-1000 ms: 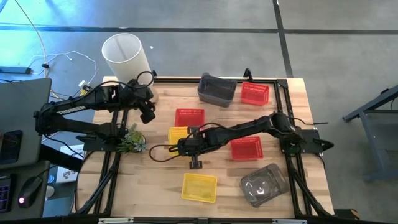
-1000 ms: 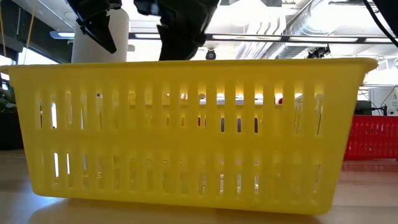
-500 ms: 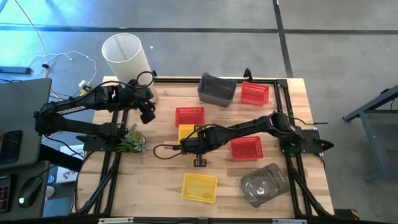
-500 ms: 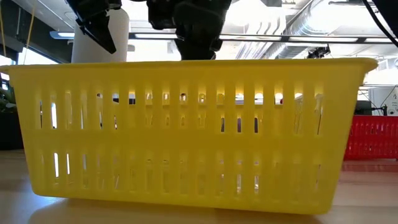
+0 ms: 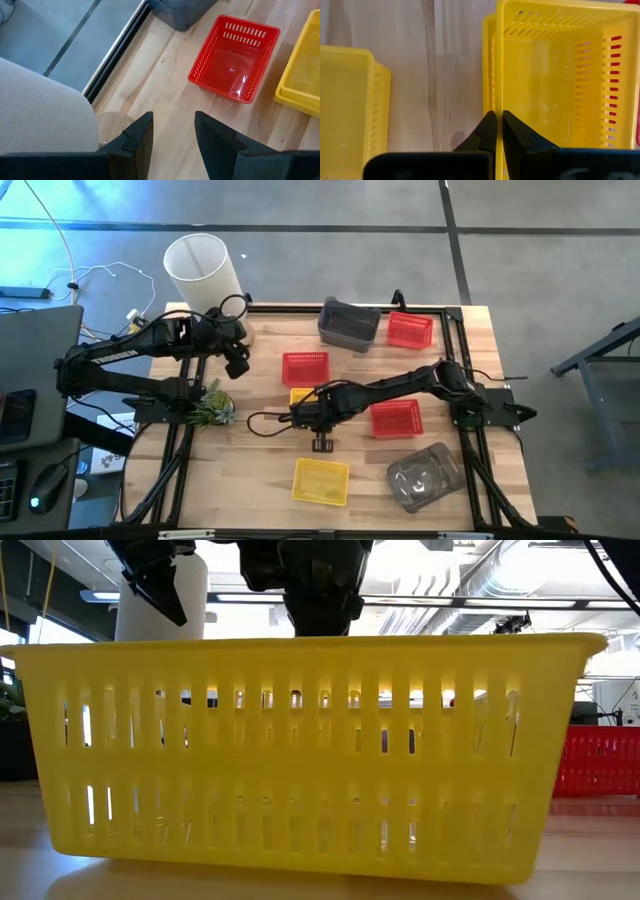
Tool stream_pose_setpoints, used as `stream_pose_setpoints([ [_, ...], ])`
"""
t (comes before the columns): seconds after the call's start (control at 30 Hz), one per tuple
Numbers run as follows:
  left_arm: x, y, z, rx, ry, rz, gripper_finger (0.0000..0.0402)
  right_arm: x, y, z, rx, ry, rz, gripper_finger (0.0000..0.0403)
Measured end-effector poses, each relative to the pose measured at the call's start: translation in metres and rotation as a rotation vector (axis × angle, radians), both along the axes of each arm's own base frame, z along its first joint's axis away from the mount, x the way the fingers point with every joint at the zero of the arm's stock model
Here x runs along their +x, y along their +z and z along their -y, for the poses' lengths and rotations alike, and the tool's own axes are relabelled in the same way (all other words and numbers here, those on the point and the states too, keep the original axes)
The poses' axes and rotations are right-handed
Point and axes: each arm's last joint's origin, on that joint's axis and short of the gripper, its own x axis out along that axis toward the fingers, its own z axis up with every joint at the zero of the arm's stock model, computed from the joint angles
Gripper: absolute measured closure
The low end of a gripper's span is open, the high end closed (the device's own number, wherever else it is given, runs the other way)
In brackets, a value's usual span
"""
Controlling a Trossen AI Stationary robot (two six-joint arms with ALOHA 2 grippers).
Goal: Stack baskets by color
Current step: Stack the top yellow bin on the middle yellow bin, then stack the middle red bin on the bottom red bin
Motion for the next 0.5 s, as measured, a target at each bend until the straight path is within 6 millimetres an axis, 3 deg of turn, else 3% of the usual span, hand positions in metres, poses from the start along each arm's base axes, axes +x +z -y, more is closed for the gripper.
stream_pose_setpoints([
  [0.13, 0.0, 0.0, 0.0, 0.007, -0.013, -0.009, 0.0271, 0.0, 0.0, 0.0, 0.008, -0.022, 0.001, 0.0383],
  [0.5, 0.0, 0.0, 0.0, 0.007, -0.013, -0.009, 0.0271, 0.0011, 0.0077, -0.0002, 0.026, -0.067, 0.016, 0.0271],
])
